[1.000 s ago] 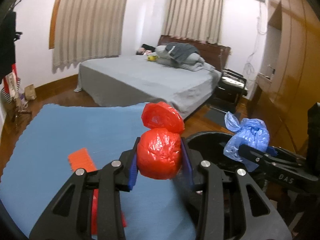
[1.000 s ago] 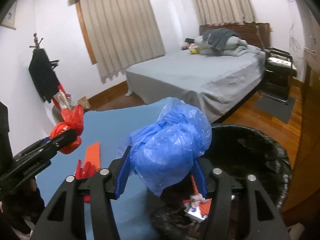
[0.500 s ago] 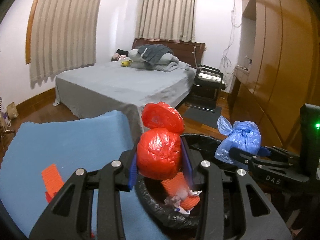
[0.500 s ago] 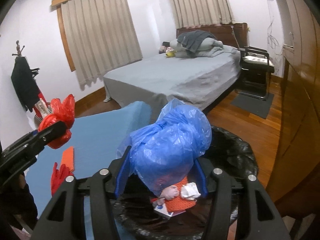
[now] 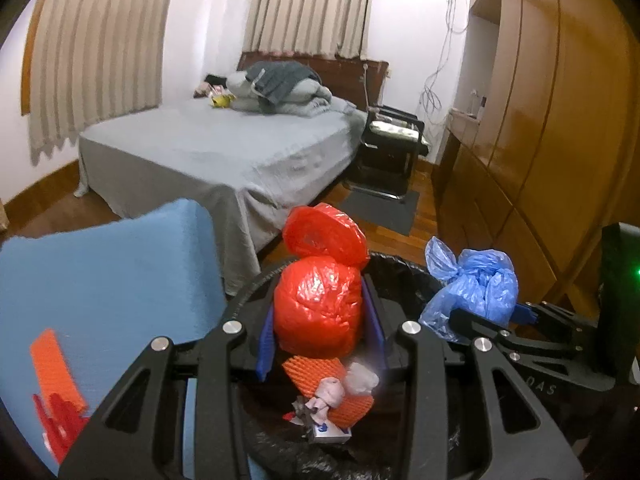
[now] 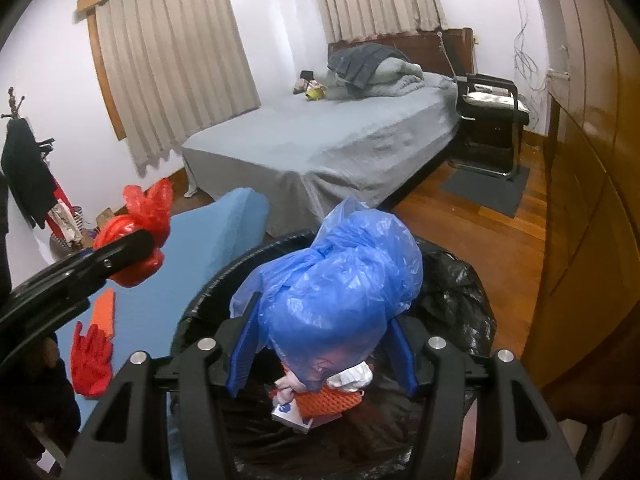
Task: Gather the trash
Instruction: 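Carry red and blue bags over the bin and open both tools, then move both open tools back over the mat toward the red gloves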
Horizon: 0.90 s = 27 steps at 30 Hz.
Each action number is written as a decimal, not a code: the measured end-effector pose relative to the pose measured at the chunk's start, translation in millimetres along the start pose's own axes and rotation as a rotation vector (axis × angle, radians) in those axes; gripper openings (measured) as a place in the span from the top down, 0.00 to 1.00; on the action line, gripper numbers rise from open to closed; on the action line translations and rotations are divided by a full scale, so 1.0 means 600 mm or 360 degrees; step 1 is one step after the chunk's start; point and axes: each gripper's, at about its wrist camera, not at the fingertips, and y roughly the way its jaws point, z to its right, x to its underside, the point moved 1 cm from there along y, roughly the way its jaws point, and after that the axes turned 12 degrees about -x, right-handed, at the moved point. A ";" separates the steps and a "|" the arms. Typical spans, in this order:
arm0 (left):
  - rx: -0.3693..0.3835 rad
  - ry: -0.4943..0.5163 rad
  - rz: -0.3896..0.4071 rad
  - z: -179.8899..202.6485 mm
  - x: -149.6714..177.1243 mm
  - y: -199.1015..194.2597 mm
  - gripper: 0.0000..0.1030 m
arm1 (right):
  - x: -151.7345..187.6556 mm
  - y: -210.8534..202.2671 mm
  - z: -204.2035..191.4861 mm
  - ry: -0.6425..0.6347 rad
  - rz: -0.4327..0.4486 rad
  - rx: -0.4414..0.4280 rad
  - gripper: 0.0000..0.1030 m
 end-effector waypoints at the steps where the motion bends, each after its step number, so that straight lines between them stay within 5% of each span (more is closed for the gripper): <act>1: 0.0010 0.0003 -0.0020 0.003 -0.001 0.011 0.64 | 0.002 0.005 0.005 0.0003 -0.0009 0.0009 0.42; 12: 0.0067 0.0030 -0.0078 0.005 0.008 0.047 0.31 | 0.022 0.019 0.037 0.0053 -0.0055 0.0121 0.10; 17: 0.0029 -0.0002 -0.0036 -0.023 0.000 0.024 0.28 | 0.016 0.002 0.017 0.0043 -0.0013 0.0137 0.06; 27: -0.0262 -0.0139 0.0089 -0.163 -0.001 -0.067 0.21 | 0.004 0.017 -0.072 -0.0053 0.0016 -0.0047 0.06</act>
